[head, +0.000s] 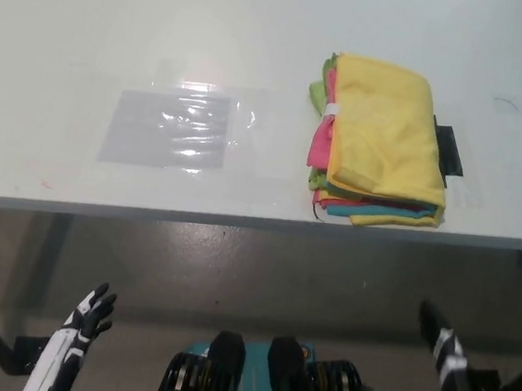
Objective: A stack of folded microfibre clothes with a single fold is kept infront of the robot. the robot uses its right hand to grab one end of the clothes and pulla it away from the other end to unfold
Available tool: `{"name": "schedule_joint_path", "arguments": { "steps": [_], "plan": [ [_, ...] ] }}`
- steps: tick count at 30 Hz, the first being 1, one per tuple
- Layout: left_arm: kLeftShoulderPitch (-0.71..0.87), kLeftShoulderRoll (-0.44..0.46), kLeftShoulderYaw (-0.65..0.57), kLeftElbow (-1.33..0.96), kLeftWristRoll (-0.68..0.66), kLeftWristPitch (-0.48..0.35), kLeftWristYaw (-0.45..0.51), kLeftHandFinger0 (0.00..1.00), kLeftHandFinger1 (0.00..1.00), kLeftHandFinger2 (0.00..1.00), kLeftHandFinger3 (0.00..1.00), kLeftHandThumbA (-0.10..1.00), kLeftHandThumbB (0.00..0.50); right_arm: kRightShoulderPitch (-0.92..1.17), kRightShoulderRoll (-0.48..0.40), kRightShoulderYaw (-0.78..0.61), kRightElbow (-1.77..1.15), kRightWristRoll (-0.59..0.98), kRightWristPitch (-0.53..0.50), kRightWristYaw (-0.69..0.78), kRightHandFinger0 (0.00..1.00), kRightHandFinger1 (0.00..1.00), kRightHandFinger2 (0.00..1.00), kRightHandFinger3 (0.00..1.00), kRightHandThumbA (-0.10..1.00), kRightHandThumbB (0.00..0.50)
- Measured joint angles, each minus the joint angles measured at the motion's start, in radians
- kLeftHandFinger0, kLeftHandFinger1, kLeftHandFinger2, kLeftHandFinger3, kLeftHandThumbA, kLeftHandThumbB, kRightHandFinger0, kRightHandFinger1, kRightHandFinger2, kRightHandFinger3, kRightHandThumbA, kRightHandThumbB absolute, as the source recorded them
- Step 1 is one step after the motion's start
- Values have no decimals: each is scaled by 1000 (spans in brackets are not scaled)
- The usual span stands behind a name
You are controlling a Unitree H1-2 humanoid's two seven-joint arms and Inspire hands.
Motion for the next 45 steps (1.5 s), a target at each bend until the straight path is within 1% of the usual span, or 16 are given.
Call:
{"name": "schedule_joint_path", "arguments": {
  "steps": [4,7,11,12,14,16,19,24,28,32,33,36,38,41,43,45],
  "plan": [
    [-22,-16,-2,-1,-1,3,0,1000,1000,1000,1000,940,321,-89,11,-7,-23,-29,29,-10,1000,1000,1000,1000,896,128],
    [-46,-27,-3,-7,0,8,0,1000,1000,1000,1000,934,335,-169,30,-10,-22,-48,64,-18,1000,1000,1000,1000,866,109],
    [-68,-32,-3,-15,1,14,1,1000,1000,1000,1000,912,326,-240,47,-9,-10,-74,99,-25,1000,1000,1000,1000,846,118],
    [-71,-32,-2,-15,3,14,1,1000,1000,1000,1000,905,303,-254,50,-8,-10,-82,109,-27,1000,1000,1000,1000,846,126],
    [-73,-32,-3,-14,7,15,2,1000,1000,1000,1000,900,297,-278,54,-6,-10,-103,129,-30,1000,1000,1000,1000,848,137],
    [-75,-33,-5,-12,14,16,1,1000,1000,1000,1000,901,305,-315,57,-3,-10,-142,168,-34,1000,1000,1000,1000,838,157],
    [-77,-35,-8,-6,19,16,1,1000,1000,1000,1000,903,296,-370,59,5,-5,-187,223,-37,1000,1000,1000,1000,866,157],
    [-85,-36,-12,10,27,16,1,1000,1000,1000,1000,891,302,-471,59,21,89,-252,303,-47,1000,1000,1000,1000,881,216],
    [-87,-36,-13,22,36,14,1,1000,1000,1000,1000,891,319,-570,58,25,223,-288,363,-61,1000,1000,1000,1000,890,203],
    [-87,-35,-14,36,44,13,1,1000,1000,1000,1000,878,305,-652,38,61,343,-344,380,-90,1000,1000,1000,1000,873,213],
    [-86,-35,-14,36,46,13,1,1000,1000,1000,1000,867,305,-668,34,69,372,-358,385,-100,1000,1000,1000,1000,900,214],
    [-83,-35,-16,36,50,13,1,1000,1000,1000,1000,881,320,-722,11,110,450,-408,404,-122,1000,1000,1000,1000,911,230],
    [-82,-35,-17,36,53,13,1,1000,1000,1000,1000,899,325,-750,-2,131,487,-432,419,-129,1000,1000,1000,1000,879,246],
    [-78,-34,-22,36,59,12,1,1000,1000,1000,1000,888,326,-783,-14,149,534,-455,438,-138,1000,1000,1000,1000,897,266],
    [-75,-32,-24,36,60,12,0,1000,1000,1000,1000,878,323,-800,-17,153,559,-463,445,-141,1000,1000,1000,1000,941,291],
    [-74,-30,-26,36,60,12,0,1000,1000,1000,1000,883,340,-813,-21,155,574,-468,455,-141,1000,1000,1000,1000,952,285]
  ]
}}
